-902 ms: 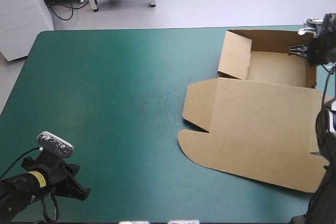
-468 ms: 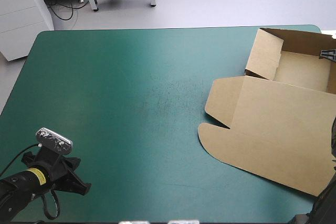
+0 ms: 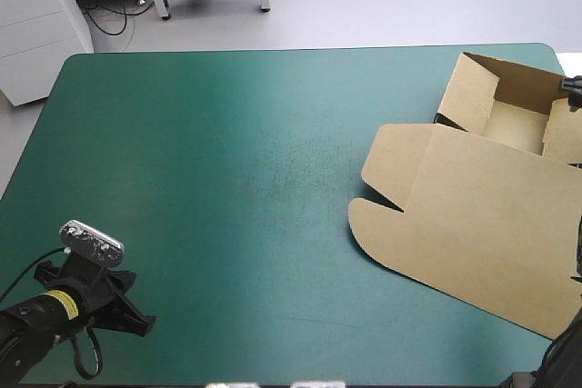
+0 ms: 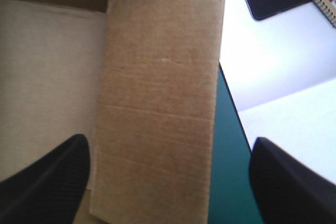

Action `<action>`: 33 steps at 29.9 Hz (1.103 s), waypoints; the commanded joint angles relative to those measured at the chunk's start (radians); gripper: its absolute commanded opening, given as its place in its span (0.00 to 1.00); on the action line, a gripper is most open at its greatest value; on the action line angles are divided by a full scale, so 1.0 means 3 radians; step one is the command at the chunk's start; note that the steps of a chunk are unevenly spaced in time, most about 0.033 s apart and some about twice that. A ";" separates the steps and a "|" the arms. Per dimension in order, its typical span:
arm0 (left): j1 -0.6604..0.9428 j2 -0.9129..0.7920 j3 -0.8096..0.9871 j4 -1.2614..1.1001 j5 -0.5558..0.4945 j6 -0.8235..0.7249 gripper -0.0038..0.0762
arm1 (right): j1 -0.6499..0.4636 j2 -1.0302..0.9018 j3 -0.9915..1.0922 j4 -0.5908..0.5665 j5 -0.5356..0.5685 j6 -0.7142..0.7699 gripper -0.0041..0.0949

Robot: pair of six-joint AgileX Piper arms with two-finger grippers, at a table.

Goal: Fold the box

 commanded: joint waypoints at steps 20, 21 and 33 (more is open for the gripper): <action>-0.0012 0.0014 0.0118 0.0003 -0.0486 -0.0303 0.01 | 0.1205 -0.1880 0.1613 0.1051 -0.0283 -0.0642 0.03; -0.0012 0.0014 0.0118 0.0003 -0.0516 -0.0302 0.01 | 0.1296 -0.1978 0.1765 0.1051 -0.0400 -0.0642 0.03; -0.0012 0.0014 0.0118 -0.0071 -0.0532 -0.0302 0.01 | 0.1733 -0.3323 0.3646 0.1053 -0.0987 -0.0665 0.03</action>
